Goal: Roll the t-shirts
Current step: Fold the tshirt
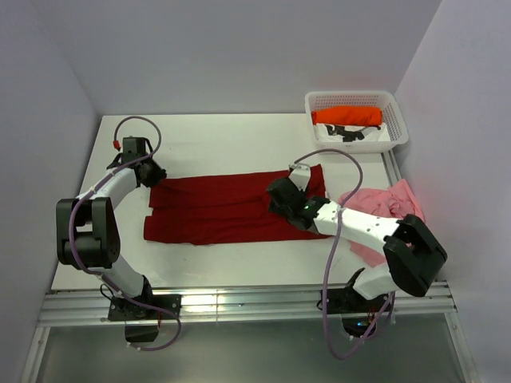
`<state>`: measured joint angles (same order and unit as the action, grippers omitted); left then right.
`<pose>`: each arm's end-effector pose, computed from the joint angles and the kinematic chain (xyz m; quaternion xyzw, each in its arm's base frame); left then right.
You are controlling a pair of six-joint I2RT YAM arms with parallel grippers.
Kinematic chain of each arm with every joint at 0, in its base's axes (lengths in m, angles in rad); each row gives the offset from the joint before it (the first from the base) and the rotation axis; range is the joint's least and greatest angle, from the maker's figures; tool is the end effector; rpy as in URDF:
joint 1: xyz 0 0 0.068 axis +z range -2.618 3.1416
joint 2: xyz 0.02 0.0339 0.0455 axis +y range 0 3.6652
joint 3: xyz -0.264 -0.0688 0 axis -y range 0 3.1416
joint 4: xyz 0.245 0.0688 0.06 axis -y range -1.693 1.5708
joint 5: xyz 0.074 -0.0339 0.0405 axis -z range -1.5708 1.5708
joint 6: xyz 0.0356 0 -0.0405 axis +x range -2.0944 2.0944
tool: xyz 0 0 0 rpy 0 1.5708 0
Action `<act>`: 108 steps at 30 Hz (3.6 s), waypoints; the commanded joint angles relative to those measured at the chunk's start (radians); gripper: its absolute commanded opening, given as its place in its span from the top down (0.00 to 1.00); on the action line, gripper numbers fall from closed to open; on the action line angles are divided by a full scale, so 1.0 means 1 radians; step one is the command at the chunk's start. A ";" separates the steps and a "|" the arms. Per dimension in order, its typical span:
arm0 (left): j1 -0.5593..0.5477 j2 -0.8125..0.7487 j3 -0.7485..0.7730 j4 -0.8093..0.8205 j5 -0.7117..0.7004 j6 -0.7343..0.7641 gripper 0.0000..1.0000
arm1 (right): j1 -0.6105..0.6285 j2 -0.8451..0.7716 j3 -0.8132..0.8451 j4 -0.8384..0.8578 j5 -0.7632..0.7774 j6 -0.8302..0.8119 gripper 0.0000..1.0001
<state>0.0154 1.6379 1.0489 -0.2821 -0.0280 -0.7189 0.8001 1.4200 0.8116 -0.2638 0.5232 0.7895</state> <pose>0.3453 0.0063 0.2069 -0.3417 0.8750 -0.1057 0.3263 0.2100 0.1907 0.2034 0.0837 0.9081 0.0657 0.4050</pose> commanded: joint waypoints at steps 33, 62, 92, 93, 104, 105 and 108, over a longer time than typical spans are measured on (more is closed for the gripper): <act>-0.316 0.031 0.085 -0.032 -0.085 -0.057 0.71 | -0.317 0.349 0.325 0.020 -0.081 -0.274 0.67; -0.580 0.082 0.227 -0.112 -0.078 -0.085 0.70 | -0.334 -0.169 -0.158 0.106 -0.074 -0.147 0.39; -0.807 0.272 0.384 -0.141 -0.092 -0.134 0.71 | -0.343 0.317 0.342 -0.157 0.060 -0.191 0.56; -0.807 0.273 0.382 -0.143 -0.093 -0.132 0.71 | -0.345 0.297 0.333 -0.152 0.058 -0.193 0.59; -0.807 0.260 0.370 -0.146 -0.098 -0.123 0.71 | -0.345 0.120 0.161 -0.127 0.025 -0.179 1.00; -0.805 0.260 0.370 -0.146 -0.095 -0.122 0.71 | -0.346 0.097 0.134 -0.120 0.011 -0.173 1.00; -0.809 0.255 0.372 -0.143 -0.067 -0.113 0.71 | -0.343 0.031 0.095 -0.118 -0.035 -0.165 1.00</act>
<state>-0.7872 1.9110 1.3956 -0.4316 -0.1101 -0.8345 0.4618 1.5318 0.9314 -0.4061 0.5140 0.6052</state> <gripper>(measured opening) 0.293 0.008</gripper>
